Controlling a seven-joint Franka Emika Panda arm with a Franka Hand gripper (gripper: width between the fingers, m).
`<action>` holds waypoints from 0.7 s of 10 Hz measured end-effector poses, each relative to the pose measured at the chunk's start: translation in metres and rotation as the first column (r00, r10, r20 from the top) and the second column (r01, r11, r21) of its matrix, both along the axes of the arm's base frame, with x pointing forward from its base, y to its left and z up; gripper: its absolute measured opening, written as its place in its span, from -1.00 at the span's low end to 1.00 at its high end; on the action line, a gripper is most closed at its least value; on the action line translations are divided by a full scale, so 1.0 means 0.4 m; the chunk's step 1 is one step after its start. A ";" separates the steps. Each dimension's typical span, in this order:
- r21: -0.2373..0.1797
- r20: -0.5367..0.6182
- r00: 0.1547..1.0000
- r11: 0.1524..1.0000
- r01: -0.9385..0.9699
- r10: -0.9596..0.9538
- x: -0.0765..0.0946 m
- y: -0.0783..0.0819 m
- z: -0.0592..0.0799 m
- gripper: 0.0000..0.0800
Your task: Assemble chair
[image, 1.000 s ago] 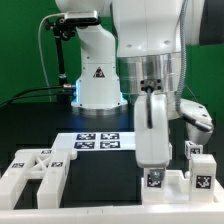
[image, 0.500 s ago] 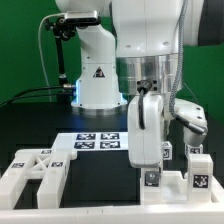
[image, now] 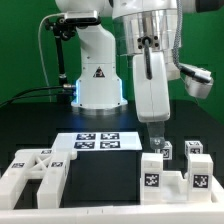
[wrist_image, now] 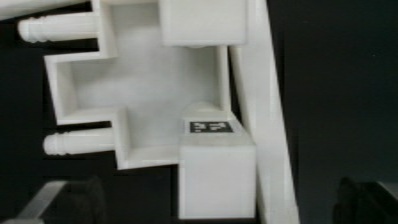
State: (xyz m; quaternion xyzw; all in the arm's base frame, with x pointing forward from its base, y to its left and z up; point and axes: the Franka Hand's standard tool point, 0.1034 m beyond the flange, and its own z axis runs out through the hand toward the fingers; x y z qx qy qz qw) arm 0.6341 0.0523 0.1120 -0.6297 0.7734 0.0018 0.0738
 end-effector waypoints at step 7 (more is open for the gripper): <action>-0.013 0.003 0.990 0.990 -0.141 0.141 -0.019 0.019 -0.004 0.62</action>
Offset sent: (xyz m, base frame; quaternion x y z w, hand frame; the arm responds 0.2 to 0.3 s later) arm 0.0000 0.0000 0.0000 0.0000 0.0000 0.0000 1.0000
